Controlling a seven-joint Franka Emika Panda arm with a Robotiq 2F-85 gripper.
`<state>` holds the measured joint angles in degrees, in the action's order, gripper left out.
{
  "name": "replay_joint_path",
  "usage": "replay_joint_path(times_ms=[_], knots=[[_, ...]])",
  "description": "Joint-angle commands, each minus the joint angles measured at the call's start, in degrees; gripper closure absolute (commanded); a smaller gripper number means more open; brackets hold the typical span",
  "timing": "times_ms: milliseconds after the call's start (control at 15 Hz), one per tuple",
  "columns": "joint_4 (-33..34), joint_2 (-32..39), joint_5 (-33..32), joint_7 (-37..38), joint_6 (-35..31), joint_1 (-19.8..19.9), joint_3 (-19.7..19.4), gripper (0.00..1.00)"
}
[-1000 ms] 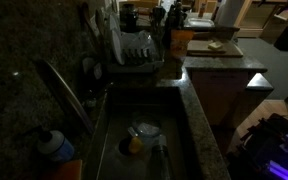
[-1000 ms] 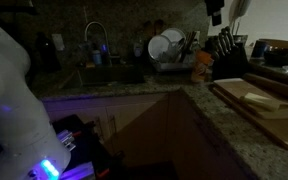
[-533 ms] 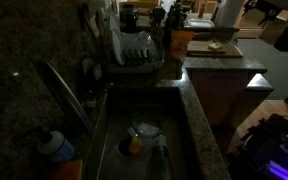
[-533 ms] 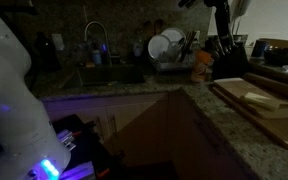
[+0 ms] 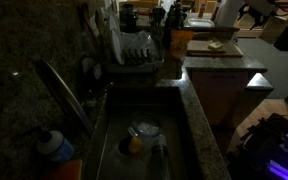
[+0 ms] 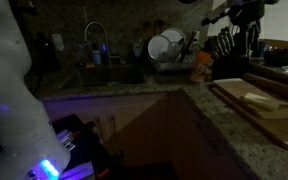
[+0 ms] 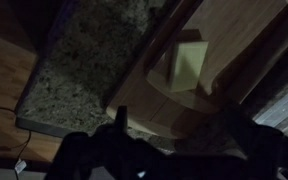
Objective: Use the sponge to scrub the counter top
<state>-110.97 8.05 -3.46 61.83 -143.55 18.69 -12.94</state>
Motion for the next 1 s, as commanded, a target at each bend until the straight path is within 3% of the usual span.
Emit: replay_joint_path(times_ms=[0,200,267,333,533,600,733,933], knots=[[13.30,12.03,11.33,1.05,1.38,-0.37,-1.24,0.00],[21.48,22.18,9.33,2.10,-5.46,-1.20,-3.86,0.00],[22.77,23.39,7.74,4.61,-4.83,-2.22,-5.66,0.00],[17.81,18.71,10.24,1.03,-3.92,-1.60,-3.87,0.00],[21.88,23.32,9.22,3.02,-4.51,-2.04,-5.41,0.00],[20.70,21.93,9.37,-0.19,-4.54,-1.46,-4.30,0.00],[27.14,25.87,8.27,-1.15,5.63,-1.12,-5.15,0.00],[34.54,30.48,11.61,-7.26,18.16,2.41,-2.44,0.00]])
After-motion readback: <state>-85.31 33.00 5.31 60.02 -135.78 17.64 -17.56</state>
